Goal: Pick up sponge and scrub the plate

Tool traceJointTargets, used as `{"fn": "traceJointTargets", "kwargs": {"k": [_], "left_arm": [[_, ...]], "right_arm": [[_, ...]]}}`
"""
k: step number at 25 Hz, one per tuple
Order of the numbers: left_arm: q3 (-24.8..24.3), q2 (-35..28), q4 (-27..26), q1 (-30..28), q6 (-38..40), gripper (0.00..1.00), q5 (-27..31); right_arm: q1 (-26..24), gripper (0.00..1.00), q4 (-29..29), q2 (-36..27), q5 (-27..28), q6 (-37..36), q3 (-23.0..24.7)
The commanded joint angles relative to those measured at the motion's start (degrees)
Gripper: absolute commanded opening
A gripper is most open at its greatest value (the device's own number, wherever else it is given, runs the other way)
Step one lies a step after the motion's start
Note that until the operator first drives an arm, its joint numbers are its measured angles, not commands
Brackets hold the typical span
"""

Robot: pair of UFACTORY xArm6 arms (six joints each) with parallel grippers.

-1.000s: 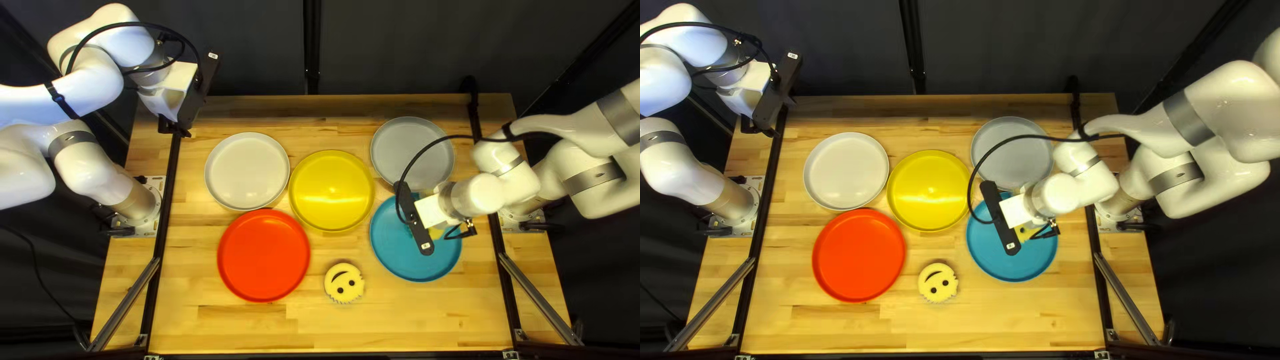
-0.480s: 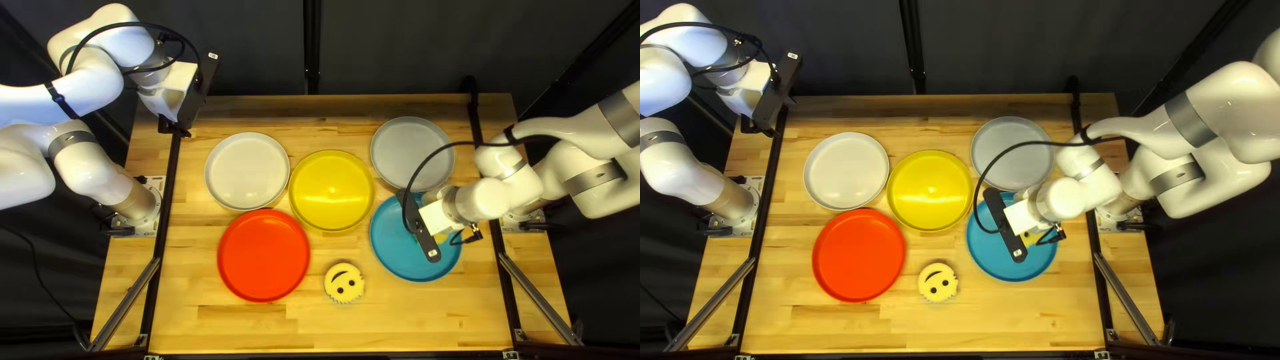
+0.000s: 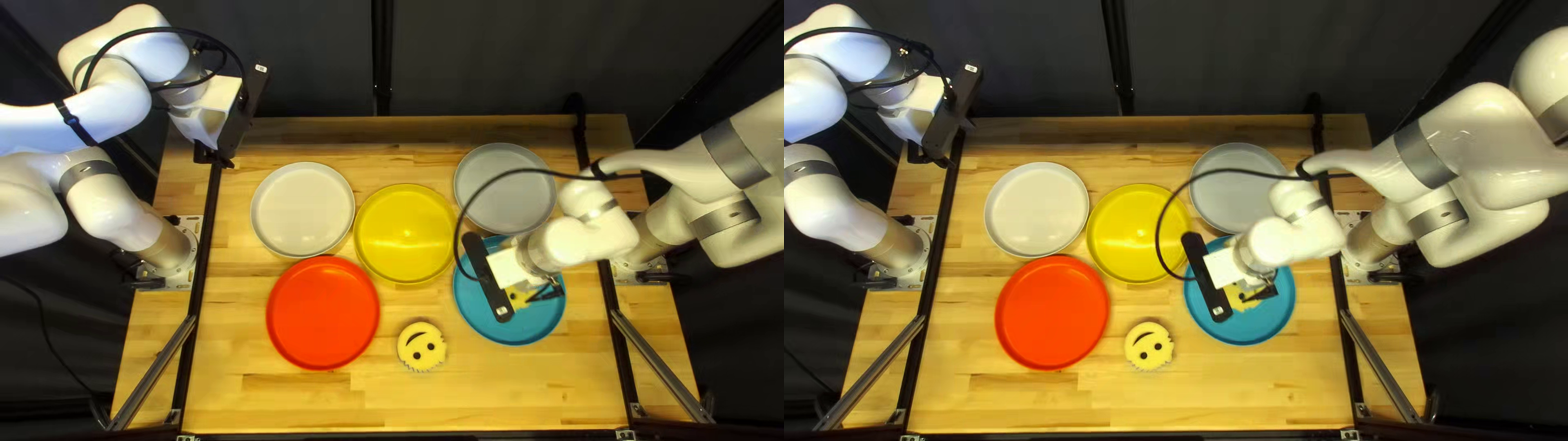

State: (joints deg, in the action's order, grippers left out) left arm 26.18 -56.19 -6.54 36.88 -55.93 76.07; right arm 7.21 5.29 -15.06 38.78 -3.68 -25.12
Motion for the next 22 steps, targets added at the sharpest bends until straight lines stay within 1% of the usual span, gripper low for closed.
{"fn": "traceJointTargets", "kwargs": {"k": [1, 3, 4, 7, 8, 9, 11, 12, 22], "left_arm": [[0.0, 0.0, 0.0, 0.0, 0.0, 1.0, 0.0], [0.0, 0.0, 0.0, 0.0, 0.0, 1.0, 0.0], [0.0, 0.0, 0.0, 0.0, 0.0, 1.0, 0.0], [0.0, 0.0, 0.0, 0.0, 0.0, 1.0, 0.0], [0.0, 0.0, 0.0, 0.0, 0.0, 1.0, 0.0], [0.0, 0.0, 0.0, 0.0, 0.0, 1.0, 0.0], [0.0, 0.0, 0.0, 0.0, 0.0, 1.0, 0.0], [0.0, 0.0, 0.0, 0.0, 0.0, 1.0, 0.0], [0.0, 0.0, 0.0, 0.0, 0.0, 1.0, 0.0]], "right_arm": [[-4.0, 0.0, -3.5, -0.8, 3.0, -3.4, -3.5], [-6.1, 0.0, -4.4, 0.3, 3.3, -4.5, -5.3], [-7.8, 0.0, -4.9, 1.8, 3.2, -5.4, -7.0], [-10.7, 0.0, -5.4, 5.0, 2.8, -6.0, -10.8], [-11.2, 0.0, -5.4, 5.4, 2.7, -5.8, -11.3], [-12.8, 0.0, -5.6, 6.9, 2.2, -6.5, -12.7], [-13.6, 0.0, -6.3, 7.6, 0.9, -7.5, -12.6], [-13.2, 0.0, -6.7, 7.6, 0.3, -8.0, -11.6], [-13.2, 0.0, -6.3, 7.3, 0.3, -7.8, -11.4]]}}
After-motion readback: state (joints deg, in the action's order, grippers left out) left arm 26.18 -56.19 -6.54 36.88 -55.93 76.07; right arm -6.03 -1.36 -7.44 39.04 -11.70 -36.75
